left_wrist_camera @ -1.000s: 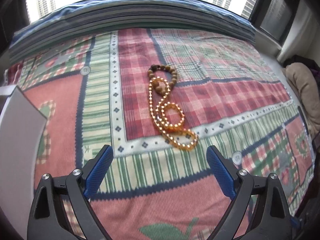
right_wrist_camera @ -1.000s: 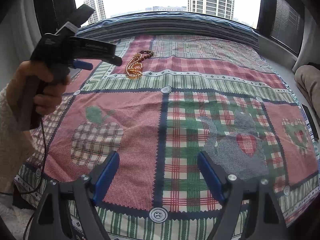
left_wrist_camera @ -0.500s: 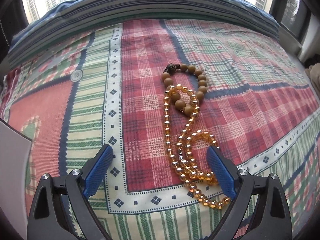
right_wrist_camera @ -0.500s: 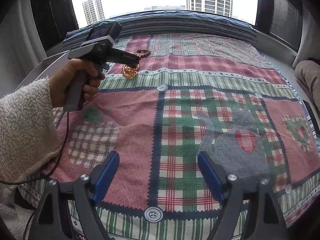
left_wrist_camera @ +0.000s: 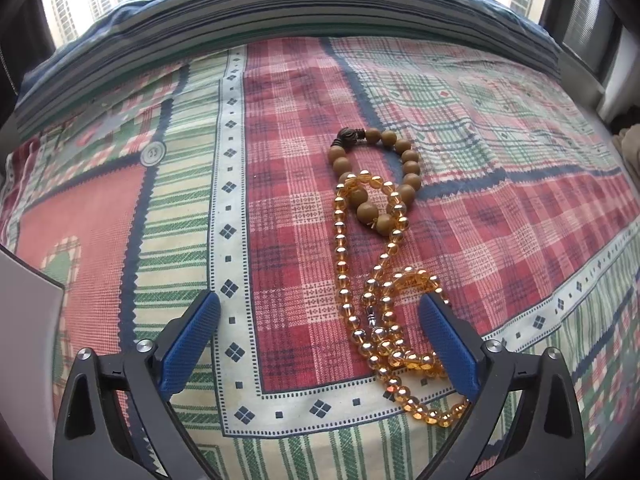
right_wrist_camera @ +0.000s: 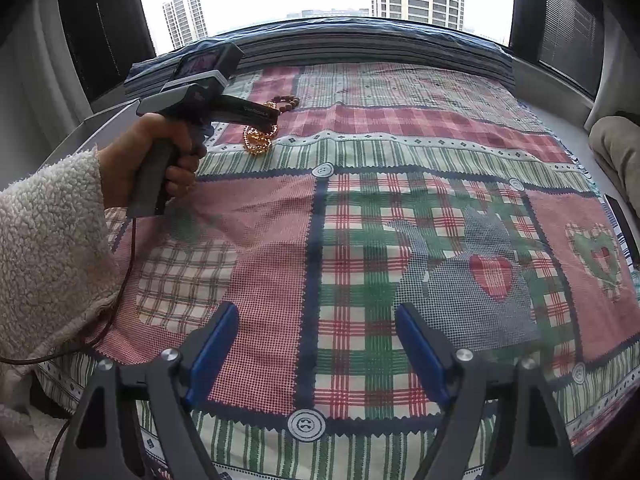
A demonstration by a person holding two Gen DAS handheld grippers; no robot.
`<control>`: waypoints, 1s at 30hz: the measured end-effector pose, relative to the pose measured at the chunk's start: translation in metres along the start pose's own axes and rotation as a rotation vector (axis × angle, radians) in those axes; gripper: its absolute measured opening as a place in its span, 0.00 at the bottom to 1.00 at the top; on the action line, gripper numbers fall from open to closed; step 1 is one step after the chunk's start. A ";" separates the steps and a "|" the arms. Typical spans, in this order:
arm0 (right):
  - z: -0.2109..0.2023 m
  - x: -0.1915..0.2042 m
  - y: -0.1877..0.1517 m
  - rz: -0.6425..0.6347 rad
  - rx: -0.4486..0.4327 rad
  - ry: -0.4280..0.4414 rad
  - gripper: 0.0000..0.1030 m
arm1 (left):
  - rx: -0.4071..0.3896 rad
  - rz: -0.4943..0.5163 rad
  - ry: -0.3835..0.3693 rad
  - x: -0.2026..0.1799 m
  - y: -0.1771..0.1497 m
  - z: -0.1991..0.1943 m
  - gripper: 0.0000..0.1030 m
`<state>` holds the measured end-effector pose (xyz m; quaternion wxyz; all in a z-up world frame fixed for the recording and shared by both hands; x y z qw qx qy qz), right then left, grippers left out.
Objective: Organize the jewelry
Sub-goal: 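Close the left tool on the amber bead strand, then pull the amber bead strand away from the wooden beads with the left tool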
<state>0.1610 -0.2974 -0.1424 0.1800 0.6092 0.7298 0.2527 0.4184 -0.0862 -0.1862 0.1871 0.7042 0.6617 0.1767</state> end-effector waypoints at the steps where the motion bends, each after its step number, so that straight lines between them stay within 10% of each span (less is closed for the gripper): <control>1: 0.000 0.000 0.000 0.000 0.001 -0.001 0.80 | -0.010 0.010 -0.006 -0.003 -0.001 -0.003 0.80; 6: 0.002 -0.001 -0.001 0.004 0.010 -0.002 0.80 | -0.014 0.086 -0.039 -0.018 -0.001 -0.014 0.15; 30: -0.012 -0.002 -0.003 0.025 -0.003 -0.013 0.80 | -0.019 -0.054 -0.211 0.040 -0.077 -0.138 0.04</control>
Point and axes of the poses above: each gripper's, at about its wrist camera, not at the fingertips, and z roughly the way its jaws point, x to its left, y to its top, the point moved 3 cm from there along z, roughly the way its jaws point
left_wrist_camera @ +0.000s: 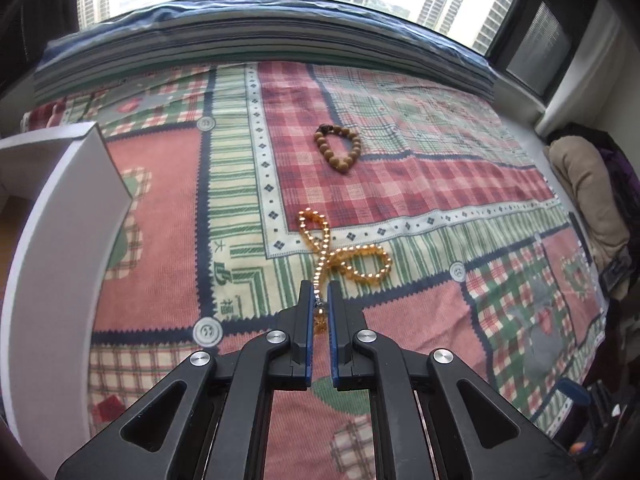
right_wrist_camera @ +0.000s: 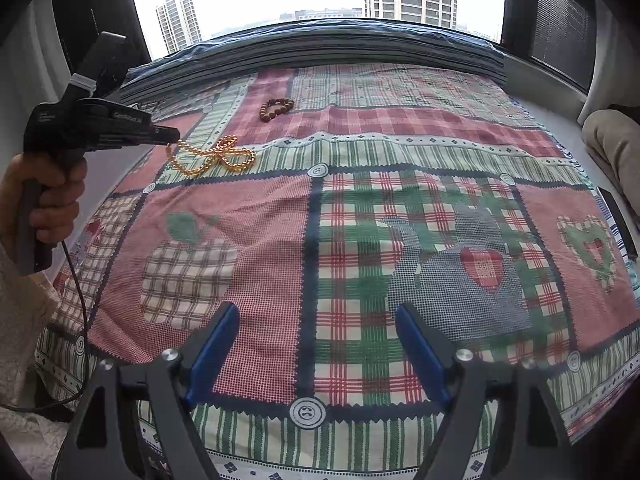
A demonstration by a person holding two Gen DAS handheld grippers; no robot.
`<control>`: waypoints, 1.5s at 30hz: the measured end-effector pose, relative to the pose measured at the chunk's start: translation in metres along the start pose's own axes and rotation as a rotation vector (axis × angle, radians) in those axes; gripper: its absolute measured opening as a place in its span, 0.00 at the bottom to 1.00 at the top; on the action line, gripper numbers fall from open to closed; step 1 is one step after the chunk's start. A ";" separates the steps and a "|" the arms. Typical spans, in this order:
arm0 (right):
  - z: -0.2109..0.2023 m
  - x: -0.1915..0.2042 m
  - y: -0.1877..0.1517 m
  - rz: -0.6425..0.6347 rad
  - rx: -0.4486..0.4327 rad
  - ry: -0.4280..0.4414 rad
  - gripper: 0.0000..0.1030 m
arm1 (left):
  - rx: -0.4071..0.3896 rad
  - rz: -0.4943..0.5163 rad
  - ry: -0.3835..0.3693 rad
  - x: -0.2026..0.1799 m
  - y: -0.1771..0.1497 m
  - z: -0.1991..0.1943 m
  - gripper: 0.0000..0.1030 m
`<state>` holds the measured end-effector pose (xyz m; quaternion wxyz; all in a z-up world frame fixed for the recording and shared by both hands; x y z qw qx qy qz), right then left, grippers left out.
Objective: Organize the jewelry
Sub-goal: 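Pull the amber bead strand away from the wooden beads with the left tool, then hold the amber strand with the left tool while the right tool grasps the wooden bracelet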
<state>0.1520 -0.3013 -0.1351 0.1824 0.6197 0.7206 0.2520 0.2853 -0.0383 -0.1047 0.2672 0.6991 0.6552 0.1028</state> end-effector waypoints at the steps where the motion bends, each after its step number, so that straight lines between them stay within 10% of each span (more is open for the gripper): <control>1: -0.001 -0.001 0.000 0.004 -0.002 0.000 0.80 | 0.001 -0.002 -0.001 0.003 -0.005 -0.006 0.04; 10: -0.003 -0.001 0.016 -0.006 0.007 0.022 0.80 | 0.004 -0.044 -0.014 0.027 -0.035 -0.032 0.04; 19: 0.065 0.007 0.151 0.142 0.223 0.370 0.80 | -0.018 -0.131 -0.001 0.056 -0.050 -0.039 0.04; 23: 0.143 0.014 0.221 0.195 0.228 0.317 0.75 | -0.033 -0.152 0.017 0.064 -0.053 -0.042 0.04; 26: 0.202 0.021 0.256 0.209 0.240 0.278 0.36 | -0.032 -0.164 0.024 0.068 -0.056 -0.044 0.04; 29: 0.241 0.025 0.276 0.245 0.226 0.222 0.27 | -0.026 -0.165 0.034 0.071 -0.059 -0.045 0.04; 45: 0.289 0.067 0.308 -0.158 0.246 0.076 0.14 | 0.017 -0.173 0.017 0.076 -0.062 -0.027 0.04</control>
Point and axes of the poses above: each gripper's, at about its wrist camera, not at the fingertips, and z roughly the way its jaws point, x to its left, y to its top, the point moved 3 cm from there along z, roughly the way its jaws point
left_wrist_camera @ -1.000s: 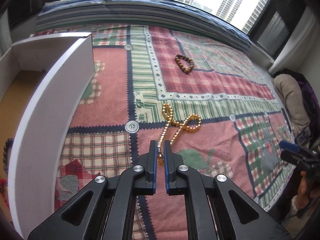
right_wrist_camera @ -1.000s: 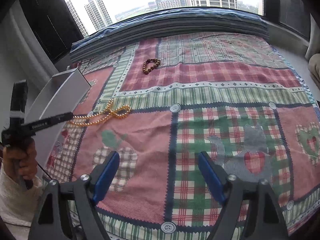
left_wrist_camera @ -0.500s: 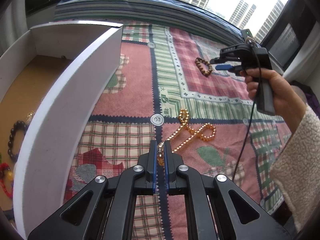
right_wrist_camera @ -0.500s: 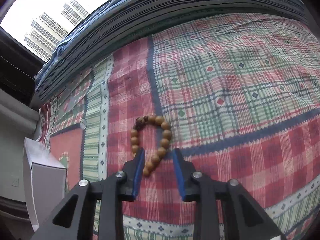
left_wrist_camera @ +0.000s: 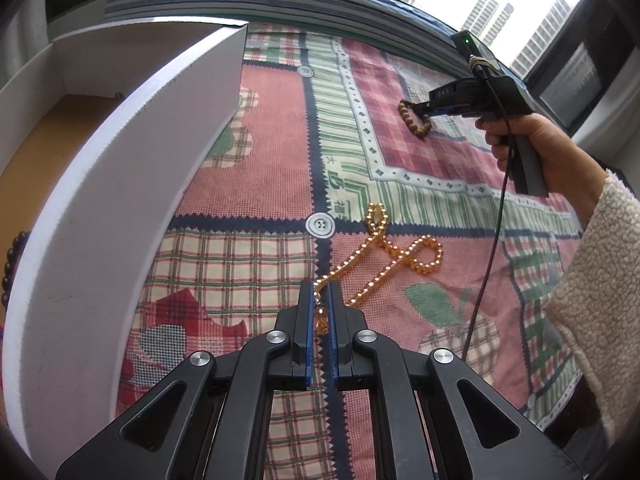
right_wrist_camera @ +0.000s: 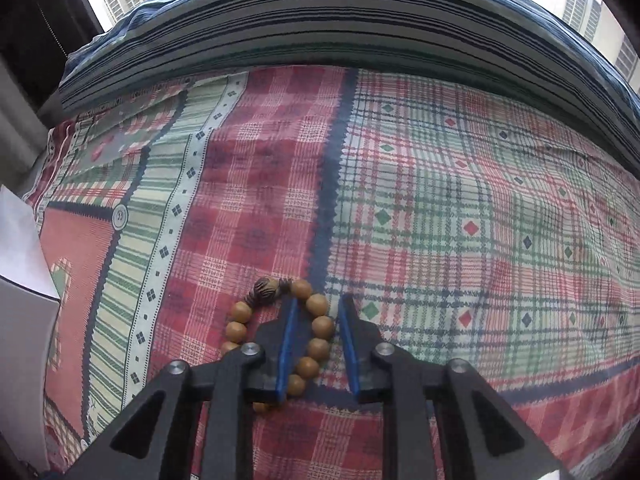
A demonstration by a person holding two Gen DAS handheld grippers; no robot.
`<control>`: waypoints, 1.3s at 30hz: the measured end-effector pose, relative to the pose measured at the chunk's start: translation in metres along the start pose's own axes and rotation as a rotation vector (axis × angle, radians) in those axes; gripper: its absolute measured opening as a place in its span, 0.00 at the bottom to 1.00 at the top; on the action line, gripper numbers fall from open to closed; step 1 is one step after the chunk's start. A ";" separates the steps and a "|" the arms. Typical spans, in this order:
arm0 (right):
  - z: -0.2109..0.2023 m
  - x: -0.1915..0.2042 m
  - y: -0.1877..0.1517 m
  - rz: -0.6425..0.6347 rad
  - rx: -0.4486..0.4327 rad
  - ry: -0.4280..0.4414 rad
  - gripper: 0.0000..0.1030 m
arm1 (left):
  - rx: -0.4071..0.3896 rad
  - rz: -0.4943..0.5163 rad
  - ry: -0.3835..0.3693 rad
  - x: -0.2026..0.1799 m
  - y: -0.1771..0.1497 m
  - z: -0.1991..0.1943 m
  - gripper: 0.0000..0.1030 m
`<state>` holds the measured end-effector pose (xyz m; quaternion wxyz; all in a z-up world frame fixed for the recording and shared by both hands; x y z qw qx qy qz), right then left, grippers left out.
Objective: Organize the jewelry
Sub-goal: 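Hold the amber strand with the left tool while the right tool grasps the wooden bracelet, then carry the amber strand and wooden bracelet into the white box and open both tools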
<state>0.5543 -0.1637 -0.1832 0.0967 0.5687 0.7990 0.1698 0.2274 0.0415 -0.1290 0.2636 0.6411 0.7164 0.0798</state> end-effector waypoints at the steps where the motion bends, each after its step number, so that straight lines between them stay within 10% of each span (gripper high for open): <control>1: -0.001 0.002 -0.002 -0.010 0.004 0.003 0.11 | 0.000 0.000 -0.002 -0.001 0.000 0.000 0.04; 20: -0.247 0.053 -0.111 -0.036 -0.365 0.266 0.11 | -0.203 0.044 -0.184 -0.058 0.035 -0.166 0.04; 31: -0.342 0.181 -0.146 -0.266 -0.445 0.433 0.11 | -0.342 -0.017 -0.098 -0.004 0.049 -0.309 0.04; 39: -0.350 0.288 -0.132 -0.386 -0.437 0.513 0.11 | -0.429 -0.093 0.040 0.068 0.064 -0.341 0.04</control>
Point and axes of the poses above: each gripper's, at about its wrist camera, not at the fingertips, and z roughly the way its jaws point, x to its left, y to its top, the point moved 3 cm from there along z, roughly the way its jaws point
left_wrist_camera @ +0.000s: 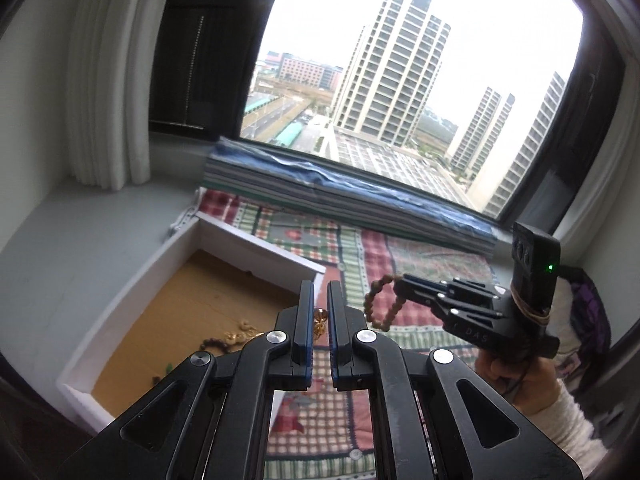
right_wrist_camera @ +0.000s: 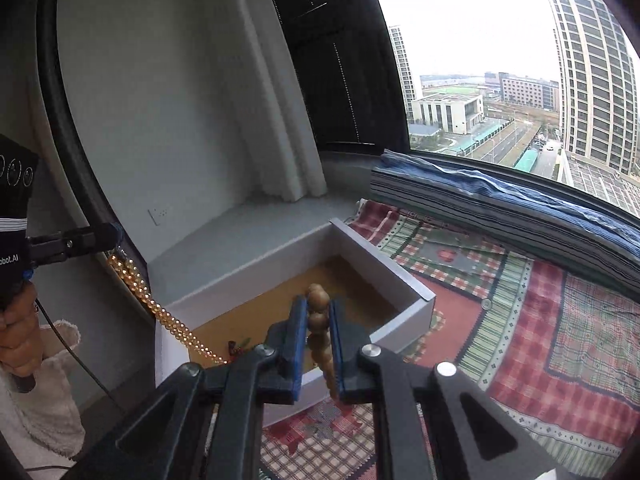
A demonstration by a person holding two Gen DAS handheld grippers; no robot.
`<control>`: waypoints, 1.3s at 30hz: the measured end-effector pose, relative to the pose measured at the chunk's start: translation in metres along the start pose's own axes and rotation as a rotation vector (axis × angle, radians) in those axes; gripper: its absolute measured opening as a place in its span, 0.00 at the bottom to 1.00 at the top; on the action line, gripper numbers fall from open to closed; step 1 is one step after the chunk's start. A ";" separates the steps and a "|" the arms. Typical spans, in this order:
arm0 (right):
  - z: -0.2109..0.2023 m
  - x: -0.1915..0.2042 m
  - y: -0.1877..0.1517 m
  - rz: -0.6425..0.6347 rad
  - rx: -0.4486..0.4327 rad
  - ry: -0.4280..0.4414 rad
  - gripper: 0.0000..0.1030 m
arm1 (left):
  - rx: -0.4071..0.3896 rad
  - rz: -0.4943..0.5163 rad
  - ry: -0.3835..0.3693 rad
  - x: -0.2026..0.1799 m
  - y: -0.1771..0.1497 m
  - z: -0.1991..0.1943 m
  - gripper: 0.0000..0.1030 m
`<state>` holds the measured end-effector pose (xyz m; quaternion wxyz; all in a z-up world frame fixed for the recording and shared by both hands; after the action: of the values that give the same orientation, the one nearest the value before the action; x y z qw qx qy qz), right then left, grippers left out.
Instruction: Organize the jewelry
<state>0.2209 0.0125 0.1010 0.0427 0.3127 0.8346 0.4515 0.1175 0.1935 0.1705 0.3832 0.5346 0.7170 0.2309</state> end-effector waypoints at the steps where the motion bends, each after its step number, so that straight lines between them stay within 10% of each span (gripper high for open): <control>1: 0.010 0.007 0.002 -0.006 0.009 0.010 0.11 | -0.001 -0.009 0.014 0.010 0.001 0.005 0.04; 22: 0.193 0.078 -0.087 -0.132 0.368 0.019 0.13 | 0.144 -0.095 0.250 0.147 -0.098 0.127 0.05; 24: 0.199 0.076 -0.091 -0.118 0.379 0.017 0.15 | 0.143 -0.095 0.272 0.145 -0.107 0.122 0.29; 27: 0.197 0.070 -0.094 -0.078 0.379 0.003 0.55 | 0.096 -0.092 0.338 0.139 -0.117 0.104 0.87; 39: 0.144 0.076 -0.094 -0.145 0.235 -0.198 0.75 | -0.050 -0.067 0.544 0.113 -0.129 0.061 0.99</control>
<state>0.1654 0.1225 -0.0409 0.1202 0.2974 0.8938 0.3135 0.0746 0.2534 0.0040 0.1969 0.4196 0.8048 0.3707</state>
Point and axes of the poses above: each gripper's, at about its wrist camera, not at the fingertips, and z roughly the way its jaws point, x to its left, y to its top, the point moved 3 cm from there along z, roughly the way its jaws point
